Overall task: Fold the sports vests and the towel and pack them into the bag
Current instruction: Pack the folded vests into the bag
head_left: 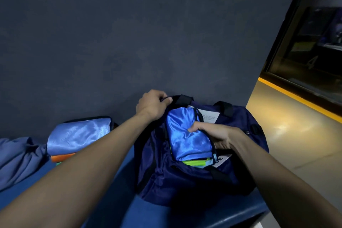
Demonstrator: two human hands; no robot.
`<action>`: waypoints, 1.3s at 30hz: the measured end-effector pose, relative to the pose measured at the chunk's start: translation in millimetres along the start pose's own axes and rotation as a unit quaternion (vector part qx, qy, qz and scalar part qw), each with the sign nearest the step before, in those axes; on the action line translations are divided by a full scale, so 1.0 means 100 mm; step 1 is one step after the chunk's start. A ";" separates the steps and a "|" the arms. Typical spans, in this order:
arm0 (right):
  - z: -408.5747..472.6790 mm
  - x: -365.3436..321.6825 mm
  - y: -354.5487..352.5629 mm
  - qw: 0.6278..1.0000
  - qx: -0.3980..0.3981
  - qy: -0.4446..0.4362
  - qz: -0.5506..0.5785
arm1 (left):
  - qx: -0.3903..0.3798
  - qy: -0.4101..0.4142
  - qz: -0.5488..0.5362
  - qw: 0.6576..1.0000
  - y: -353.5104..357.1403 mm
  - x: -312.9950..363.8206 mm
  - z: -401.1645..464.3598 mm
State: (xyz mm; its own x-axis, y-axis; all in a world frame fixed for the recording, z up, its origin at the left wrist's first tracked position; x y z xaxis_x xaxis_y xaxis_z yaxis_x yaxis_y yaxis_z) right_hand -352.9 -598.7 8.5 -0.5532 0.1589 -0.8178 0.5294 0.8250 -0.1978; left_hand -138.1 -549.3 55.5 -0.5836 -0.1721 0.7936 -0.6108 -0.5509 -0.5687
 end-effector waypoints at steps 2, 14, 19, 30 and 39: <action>0.15 -0.02 0.03 1.000 0.016 -0.004 0.015 | -0.008 0.001 -0.048 0.999 -0.05 -0.04 0.05; 0.24 0.10 0.10 0.998 -0.030 0.030 0.040 | -0.098 0.040 -0.118 0.987 -0.07 -0.08 0.05; 0.30 0.17 0.12 1.000 0.011 0.017 0.012 | -0.096 0.059 -0.062 0.992 -0.04 -0.10 0.02; 0.22 0.26 0.14 0.997 -0.058 0.054 0.008 | 0.039 0.010 0.048 0.998 -0.19 -0.18 0.06; 0.49 0.23 0.27 0.999 0.015 0.030 0.042 | -0.064 0.005 0.017 0.998 -0.12 -0.17 0.07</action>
State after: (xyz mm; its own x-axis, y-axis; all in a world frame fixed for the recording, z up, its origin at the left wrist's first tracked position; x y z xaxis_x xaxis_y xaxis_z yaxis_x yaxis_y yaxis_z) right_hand -320.3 -599.0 -42.2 -0.5434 0.2607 -0.7980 0.5948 0.7903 -0.1469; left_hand -117.4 -545.6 49.9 -0.6101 -0.1803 0.7715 -0.6538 -0.4355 -0.6188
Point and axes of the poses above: each hand's wrist, its own z-axis towards the middle knuckle, its own y-axis out of the palm, x = y × z, the point moved 4 cm from there along z, towards the middle knuckle, and after that the axes turned 11 degrees about -z, right-handed, at the moved point
